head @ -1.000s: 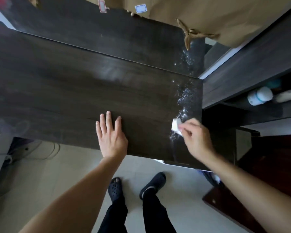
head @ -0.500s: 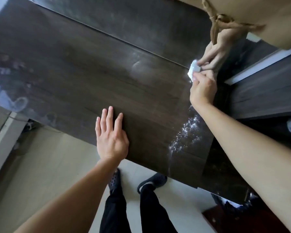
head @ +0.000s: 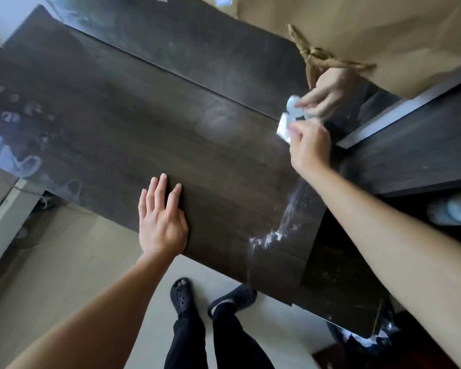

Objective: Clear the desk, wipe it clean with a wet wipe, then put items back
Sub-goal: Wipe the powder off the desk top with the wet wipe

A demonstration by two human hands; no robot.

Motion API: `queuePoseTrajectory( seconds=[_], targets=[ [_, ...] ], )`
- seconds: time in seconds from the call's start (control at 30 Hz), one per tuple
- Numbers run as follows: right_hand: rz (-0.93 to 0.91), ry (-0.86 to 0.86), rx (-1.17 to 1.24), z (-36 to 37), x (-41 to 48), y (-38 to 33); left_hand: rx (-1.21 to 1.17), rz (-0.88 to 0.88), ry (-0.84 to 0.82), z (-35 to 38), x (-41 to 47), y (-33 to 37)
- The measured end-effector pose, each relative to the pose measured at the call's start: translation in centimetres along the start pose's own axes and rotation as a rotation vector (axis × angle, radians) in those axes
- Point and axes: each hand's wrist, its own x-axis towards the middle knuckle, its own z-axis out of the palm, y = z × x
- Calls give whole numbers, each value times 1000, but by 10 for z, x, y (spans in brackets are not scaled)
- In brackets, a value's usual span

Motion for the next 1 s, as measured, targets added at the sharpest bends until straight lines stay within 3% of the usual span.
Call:
queuePoseTrajectory(
  seconds=[0.07, 0.2, 0.27, 0.37, 0.5, 0.6, 0.67, 0.8, 0.9, 1.0],
  targets=[
    [35, -25, -21, 17, 2, -6, -1, 1, 7, 1, 0, -1],
    [-197, -139, 52, 29, -89, -18, -4, 0, 10, 3, -1, -3],
    [-288, -317, 174, 14, -150, -24, -8, -4, 9, 2, -2, -2],
    [-265, -546, 238, -12, -175, -20, -22, -13, 7, 1, -2, -1],
    [-87, -218, 153, -17, -96, -5, -42, 2, 20, 2, -1, -2],
    [39, -208, 43, 0, -75, -2, -44, 9, 23, 3, -2, -3],
    [9, -204, 17, 9, -103, -9, -43, 12, 19, 4, -2, -4],
    [-144, -292, 107, 1, -207, -19, -50, 36, 28, 4, -3, -8],
    [-113, -495, 168, -19, -267, -20, -59, 46, 12, 2, -3, -7],
    [-74, -605, 151, -37, -263, -23, -69, 53, 4, 2, -3, -8]
  ],
)
